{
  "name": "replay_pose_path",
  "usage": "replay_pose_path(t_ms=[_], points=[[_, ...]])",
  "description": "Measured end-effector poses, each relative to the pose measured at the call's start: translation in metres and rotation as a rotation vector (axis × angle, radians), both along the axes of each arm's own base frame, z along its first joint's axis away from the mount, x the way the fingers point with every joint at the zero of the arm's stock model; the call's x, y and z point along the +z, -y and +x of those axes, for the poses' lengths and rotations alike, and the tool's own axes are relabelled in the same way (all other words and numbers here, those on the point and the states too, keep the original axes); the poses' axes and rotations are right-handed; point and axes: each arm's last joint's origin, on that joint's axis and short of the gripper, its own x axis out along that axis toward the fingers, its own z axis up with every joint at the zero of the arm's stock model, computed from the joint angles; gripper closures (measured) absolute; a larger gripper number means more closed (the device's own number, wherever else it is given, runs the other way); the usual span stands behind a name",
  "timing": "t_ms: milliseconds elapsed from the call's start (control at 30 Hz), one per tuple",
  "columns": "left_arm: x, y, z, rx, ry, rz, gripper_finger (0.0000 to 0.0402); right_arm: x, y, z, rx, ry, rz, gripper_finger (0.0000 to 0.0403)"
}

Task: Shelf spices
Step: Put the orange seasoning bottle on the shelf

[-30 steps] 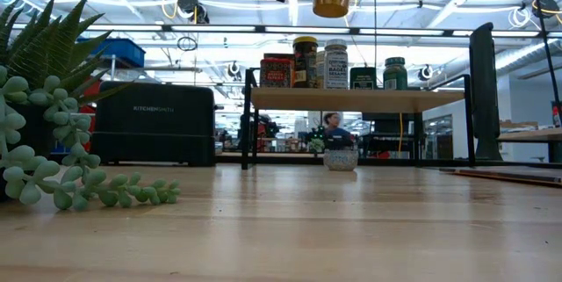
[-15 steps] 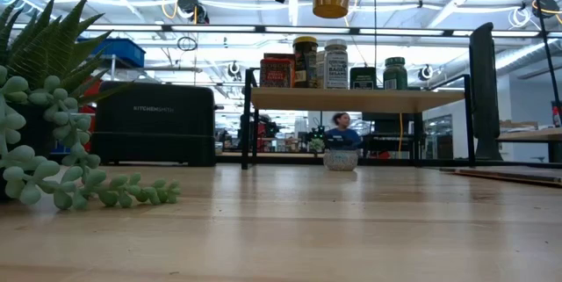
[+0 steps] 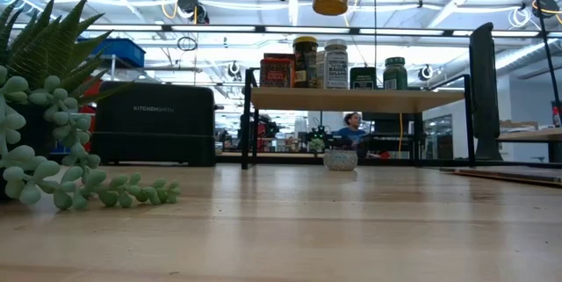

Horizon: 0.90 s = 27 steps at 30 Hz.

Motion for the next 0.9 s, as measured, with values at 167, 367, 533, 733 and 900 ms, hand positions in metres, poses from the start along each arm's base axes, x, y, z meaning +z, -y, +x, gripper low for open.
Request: replay_pose_path(t_ms=[167, 367, 533, 733, 900], points=[[0.001, 0.000, 0.000, -0.007, 0.008, 0.003, 0.0130, 0.006, 0.001, -0.006, -0.020, 0.022, -0.004, 0.0204], [0.002, 0.000, 0.000, -0.010, 0.012, -0.002, 0.0115, 0.014, 0.001, -0.015, -0.038, 0.051, 0.002, 0.0204], [0.002, 0.000, 0.000, -0.009, 0.011, -0.005, 0.0107, 0.020, 0.001, -0.023, -0.052, 0.069, 0.006, 0.0204], [0.001, 0.000, 0.000, -0.008, 0.007, -0.006, 0.0106, 0.025, 0.002, -0.030, -0.065, 0.088, -0.006, 0.0204], [0.001, 0.000, 0.000, -0.008, 0.008, -0.005, 0.0106, 0.032, 0.003, -0.037, -0.077, 0.117, -0.001, 0.0204]])
